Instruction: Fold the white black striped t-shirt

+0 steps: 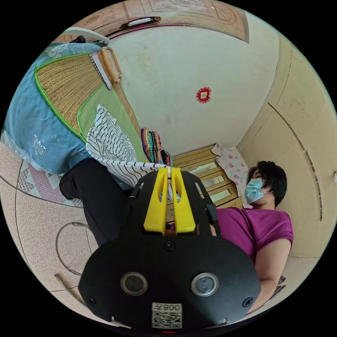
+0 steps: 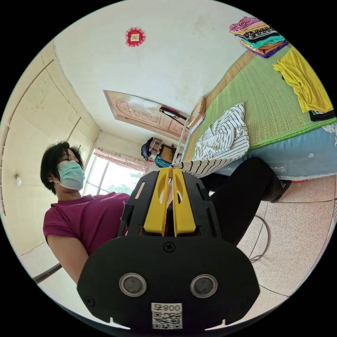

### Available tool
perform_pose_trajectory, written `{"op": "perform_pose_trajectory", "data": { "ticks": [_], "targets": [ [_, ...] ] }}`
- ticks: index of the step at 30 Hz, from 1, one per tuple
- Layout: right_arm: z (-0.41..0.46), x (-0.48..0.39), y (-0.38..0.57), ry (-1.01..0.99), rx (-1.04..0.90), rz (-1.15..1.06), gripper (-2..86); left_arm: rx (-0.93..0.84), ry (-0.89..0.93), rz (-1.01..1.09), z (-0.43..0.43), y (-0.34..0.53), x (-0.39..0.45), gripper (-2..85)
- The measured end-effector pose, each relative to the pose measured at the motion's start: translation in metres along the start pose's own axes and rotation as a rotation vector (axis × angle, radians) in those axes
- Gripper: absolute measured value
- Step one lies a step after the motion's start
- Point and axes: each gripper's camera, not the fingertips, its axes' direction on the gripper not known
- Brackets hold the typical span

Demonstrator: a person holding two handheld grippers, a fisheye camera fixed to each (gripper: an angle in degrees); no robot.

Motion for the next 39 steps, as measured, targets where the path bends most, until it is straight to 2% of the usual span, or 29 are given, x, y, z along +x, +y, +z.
{"op": "perform_pose_trajectory", "data": {
  "ticks": [14, 30, 39],
  "targets": [
    [0.023, 0.059, -0.098, 0.052, -0.01, -0.019, 1.3, -0.01, -0.022, 0.064, 0.061, -0.118, -0.081, 1.2],
    [0.075, 0.214, -0.249, 0.125, -0.023, 0.114, 1.3, 0.007, -0.151, -0.012, 0.172, -0.288, -0.251, 1.3],
    [0.103, 0.327, -0.303, 0.177, -0.04, 0.259, 1.3, -0.018, -0.261, -0.115, 0.235, -0.348, -0.368, 1.3]
  ]
}}
